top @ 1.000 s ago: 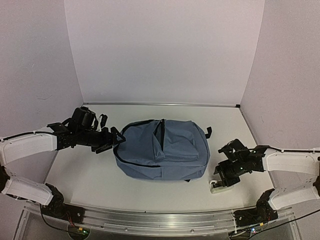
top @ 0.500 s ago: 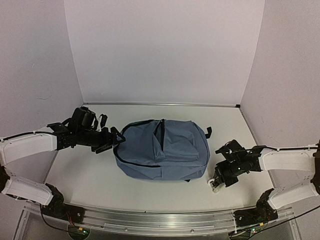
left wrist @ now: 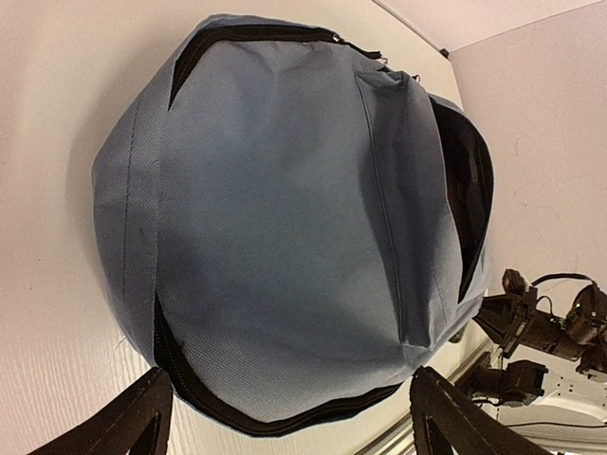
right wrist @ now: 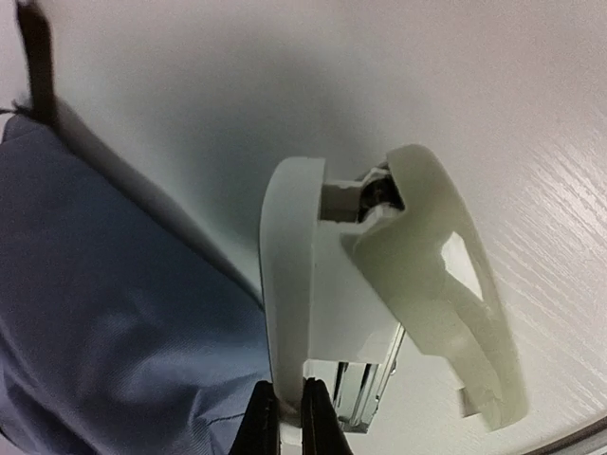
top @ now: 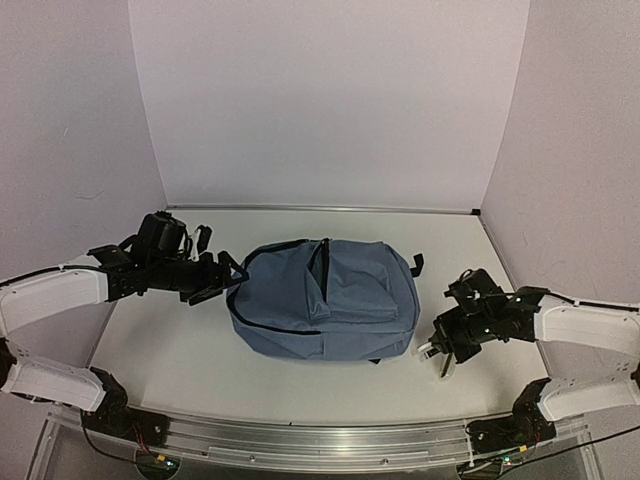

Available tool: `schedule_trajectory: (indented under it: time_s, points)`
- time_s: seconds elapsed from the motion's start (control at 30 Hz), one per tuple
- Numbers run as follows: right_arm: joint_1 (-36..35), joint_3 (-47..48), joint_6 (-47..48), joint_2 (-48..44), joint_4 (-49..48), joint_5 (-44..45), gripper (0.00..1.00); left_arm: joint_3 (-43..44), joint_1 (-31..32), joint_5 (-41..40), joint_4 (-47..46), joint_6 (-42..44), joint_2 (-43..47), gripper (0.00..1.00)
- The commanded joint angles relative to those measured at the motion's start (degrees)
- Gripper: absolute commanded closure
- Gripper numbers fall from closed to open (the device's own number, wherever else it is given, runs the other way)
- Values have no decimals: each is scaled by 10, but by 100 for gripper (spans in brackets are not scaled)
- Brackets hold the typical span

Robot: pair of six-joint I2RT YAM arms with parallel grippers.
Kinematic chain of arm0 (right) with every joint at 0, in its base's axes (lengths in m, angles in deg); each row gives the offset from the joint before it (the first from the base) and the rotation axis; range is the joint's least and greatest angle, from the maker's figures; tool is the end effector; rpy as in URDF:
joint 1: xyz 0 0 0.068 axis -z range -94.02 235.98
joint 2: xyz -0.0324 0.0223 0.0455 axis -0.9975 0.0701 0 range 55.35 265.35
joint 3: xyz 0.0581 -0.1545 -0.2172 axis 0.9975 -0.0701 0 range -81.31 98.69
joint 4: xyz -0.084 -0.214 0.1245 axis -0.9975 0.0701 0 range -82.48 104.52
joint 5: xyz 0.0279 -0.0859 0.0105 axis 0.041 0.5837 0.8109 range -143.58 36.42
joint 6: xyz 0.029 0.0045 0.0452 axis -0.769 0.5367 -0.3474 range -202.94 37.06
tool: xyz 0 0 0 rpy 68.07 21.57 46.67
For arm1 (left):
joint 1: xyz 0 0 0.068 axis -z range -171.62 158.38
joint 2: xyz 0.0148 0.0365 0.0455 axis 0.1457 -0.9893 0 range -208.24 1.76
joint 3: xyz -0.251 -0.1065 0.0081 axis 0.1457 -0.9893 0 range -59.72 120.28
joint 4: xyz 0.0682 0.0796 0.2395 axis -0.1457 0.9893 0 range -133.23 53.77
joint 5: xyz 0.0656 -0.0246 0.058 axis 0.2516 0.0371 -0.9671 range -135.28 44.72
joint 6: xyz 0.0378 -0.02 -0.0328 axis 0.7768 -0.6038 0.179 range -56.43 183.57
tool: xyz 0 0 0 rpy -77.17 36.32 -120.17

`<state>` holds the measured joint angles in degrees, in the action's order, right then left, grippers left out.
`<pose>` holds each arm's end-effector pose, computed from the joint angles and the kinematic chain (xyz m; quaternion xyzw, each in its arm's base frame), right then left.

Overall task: Pack the student bag
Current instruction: Pick up the stationery from the center of the board.

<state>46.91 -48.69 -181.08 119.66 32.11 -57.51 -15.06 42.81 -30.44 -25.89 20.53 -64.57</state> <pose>0.1586 0.1320 0.1826 0.4628 0.8371 0.2819 0.0752 0.1995 -0.1477 0.2523 -0.0118 0.8967 -0.3580 0.2601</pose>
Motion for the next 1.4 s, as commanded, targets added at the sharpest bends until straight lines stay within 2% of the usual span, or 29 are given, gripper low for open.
schedule_trajectory:
  time_s: [0.0, 0.27, 0.5, 0.77, 1.1, 1.37]
  points:
    - [0, 84, 118, -31, 23, 66, 100, 33, -2, 19, -11, 24, 24, 13]
    - [-6, 194, 323, -29, 12, 105, 100, 45, -2, 88, -69, 6, 27, 10]
    - [-16, 247, 387, 12, -16, 69, 100, 45, -1, 104, -94, -13, 26, 9]
    - [-125, 300, 451, 75, -67, 100, 100, 37, -2, 129, -128, -29, 33, 8]
    - [-235, 373, 612, 177, -138, 96, 100, 10, 0, 145, -218, -68, 36, 7]
    - [-278, 418, 691, 231, -166, 82, 100, 52, 56, 146, -221, -35, -12, 4]
